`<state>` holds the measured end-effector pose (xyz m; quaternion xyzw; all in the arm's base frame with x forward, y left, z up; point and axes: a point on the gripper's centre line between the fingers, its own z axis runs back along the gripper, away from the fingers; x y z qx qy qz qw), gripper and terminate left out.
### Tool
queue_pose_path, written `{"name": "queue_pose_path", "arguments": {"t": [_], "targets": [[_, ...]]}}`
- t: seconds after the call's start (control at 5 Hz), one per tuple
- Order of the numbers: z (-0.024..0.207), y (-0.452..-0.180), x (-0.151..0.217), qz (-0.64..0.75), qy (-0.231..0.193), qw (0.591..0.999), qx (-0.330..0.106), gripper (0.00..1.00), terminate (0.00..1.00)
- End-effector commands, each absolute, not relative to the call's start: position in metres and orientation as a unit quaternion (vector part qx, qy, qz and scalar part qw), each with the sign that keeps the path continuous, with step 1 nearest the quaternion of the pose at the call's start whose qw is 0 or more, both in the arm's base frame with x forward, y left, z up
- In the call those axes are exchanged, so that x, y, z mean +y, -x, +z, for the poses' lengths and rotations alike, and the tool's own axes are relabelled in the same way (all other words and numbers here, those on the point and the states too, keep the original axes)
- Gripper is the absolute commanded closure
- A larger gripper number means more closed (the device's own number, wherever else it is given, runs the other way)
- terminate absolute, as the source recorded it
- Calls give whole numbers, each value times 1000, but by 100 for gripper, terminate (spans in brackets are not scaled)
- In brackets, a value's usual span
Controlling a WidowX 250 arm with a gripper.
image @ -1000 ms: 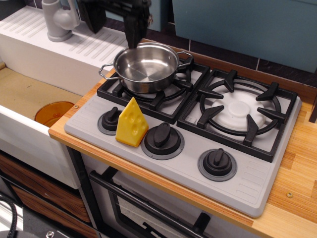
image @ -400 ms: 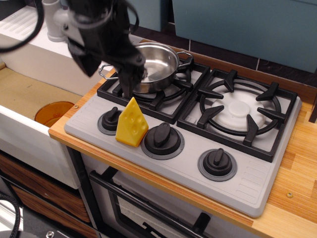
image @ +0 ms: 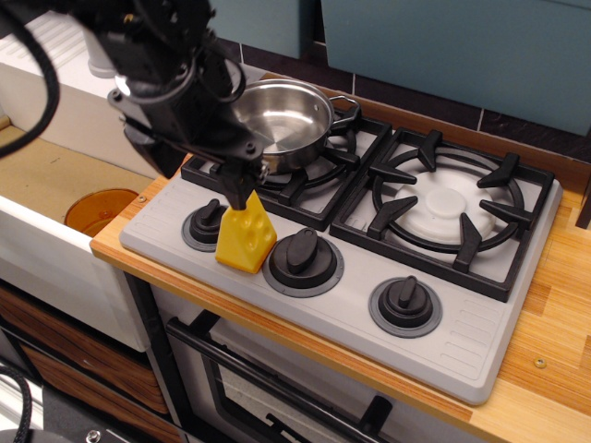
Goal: Put pot or pan on stove and put cheese in pot or pan
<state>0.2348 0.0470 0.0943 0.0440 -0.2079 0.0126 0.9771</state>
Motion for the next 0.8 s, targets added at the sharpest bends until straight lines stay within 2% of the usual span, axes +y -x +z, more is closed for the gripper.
{"name": "queue_pose_path", "arguments": {"t": [0.0, 0.2, 0.6], "targets": [[72, -255, 45, 2, -23, 968, -248, 0, 0], [61, -261, 45, 0, -17, 966, -259, 0, 0], [51, -255, 43, 10, -16, 965, -262, 0, 0]]}}
